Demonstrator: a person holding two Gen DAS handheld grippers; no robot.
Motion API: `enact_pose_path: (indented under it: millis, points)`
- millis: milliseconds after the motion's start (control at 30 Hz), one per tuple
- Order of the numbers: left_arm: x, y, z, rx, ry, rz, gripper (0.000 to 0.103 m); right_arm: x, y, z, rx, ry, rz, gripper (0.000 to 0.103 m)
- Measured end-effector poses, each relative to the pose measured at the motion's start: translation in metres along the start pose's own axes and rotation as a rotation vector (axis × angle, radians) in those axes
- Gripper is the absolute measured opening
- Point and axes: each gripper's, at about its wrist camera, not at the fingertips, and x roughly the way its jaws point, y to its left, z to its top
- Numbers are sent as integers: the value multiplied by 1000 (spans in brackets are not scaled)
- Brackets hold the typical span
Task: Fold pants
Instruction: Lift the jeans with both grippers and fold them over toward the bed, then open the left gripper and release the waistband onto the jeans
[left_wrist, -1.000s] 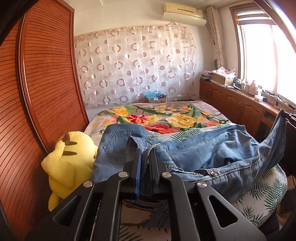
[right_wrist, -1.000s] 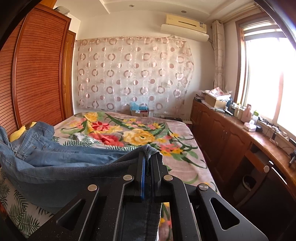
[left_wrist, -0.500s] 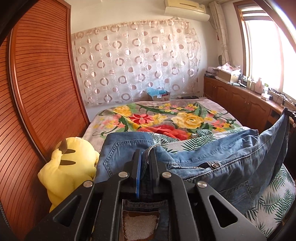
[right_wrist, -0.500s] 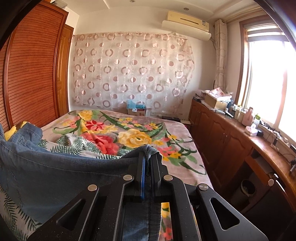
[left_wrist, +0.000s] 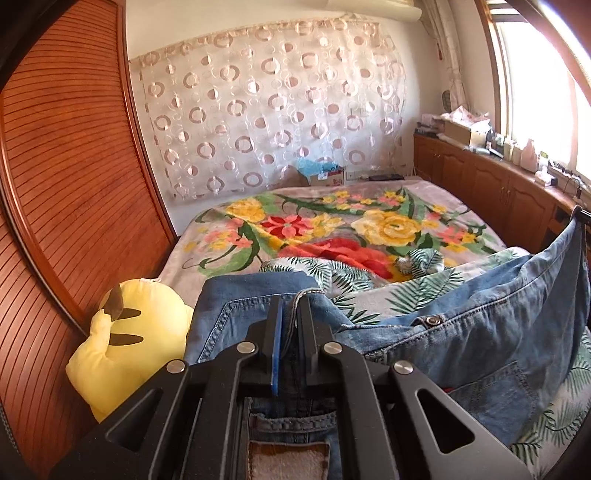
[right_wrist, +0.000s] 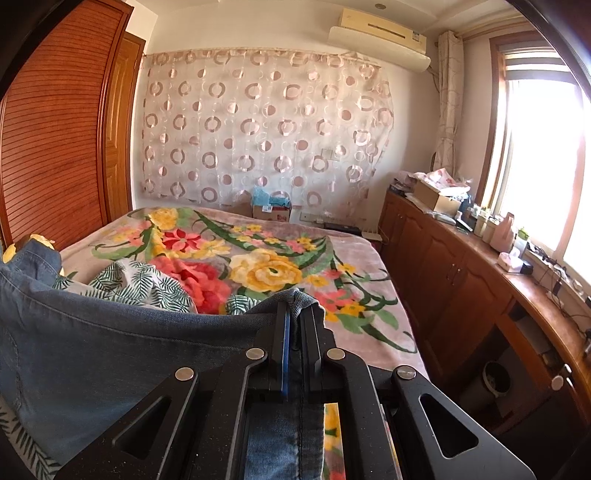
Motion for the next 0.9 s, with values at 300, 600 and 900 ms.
enact_pose_path:
  millis: [300,600,900]
  points:
    - [34,0,-3,3,59,-1,8,44,4,8,-43,86,-1,4]
    - [42,-5,-4,10,85,2,8,62,-2,18,-32,171,21,5]
    - [39,-6,-8,-2,84,-7,8,65,-5,23,-21,206,30,5]
